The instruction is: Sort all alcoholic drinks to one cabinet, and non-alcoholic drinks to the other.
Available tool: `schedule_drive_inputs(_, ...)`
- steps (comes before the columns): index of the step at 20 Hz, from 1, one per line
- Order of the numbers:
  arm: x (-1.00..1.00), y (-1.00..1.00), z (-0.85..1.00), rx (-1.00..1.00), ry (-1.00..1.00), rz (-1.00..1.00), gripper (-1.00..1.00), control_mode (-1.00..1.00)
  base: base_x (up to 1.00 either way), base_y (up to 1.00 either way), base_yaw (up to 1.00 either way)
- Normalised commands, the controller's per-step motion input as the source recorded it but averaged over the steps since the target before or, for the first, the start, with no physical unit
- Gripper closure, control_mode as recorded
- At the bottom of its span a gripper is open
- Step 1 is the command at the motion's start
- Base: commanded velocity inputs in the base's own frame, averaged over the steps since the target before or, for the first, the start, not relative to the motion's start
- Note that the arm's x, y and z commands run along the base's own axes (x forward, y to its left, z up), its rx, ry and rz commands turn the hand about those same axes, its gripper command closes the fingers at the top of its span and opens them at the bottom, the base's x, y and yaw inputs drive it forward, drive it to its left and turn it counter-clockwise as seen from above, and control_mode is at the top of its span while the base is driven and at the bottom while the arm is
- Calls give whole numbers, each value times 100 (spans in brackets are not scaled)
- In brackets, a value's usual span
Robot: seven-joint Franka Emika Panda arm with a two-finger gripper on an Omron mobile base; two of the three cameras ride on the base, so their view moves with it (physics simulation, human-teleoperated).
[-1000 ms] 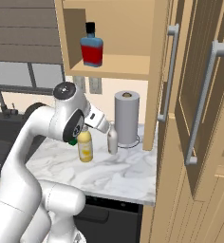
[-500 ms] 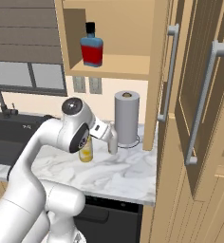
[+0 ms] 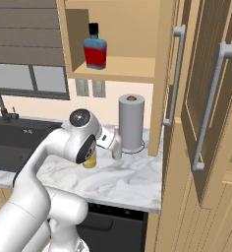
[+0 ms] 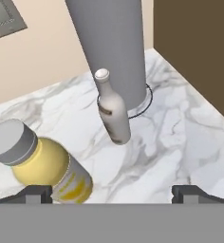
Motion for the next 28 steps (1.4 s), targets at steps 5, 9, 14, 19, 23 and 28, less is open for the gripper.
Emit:
schedule_drive_inputs(5,13,-14,-4,0,0,2,-100,-100,0,0,0)
schedule_drive_inputs(9,14,-4,-12,0,0,1,-100,-100,0,0,0)
schedule_drive_inputs(14,27,0,-21,0,1,1,-100,-100,0,0,0)
schedule_drive_inputs(19,20,-5,-13,0,0,2,-100,-100,0,0,0)
schedule_drive_inputs(23,21,-5,-9,0,0,2,-100,-100,0,0,0)
schedule_drive_inputs(28,15,-1,-14,0,0,1,-100,-100,0,0,0)
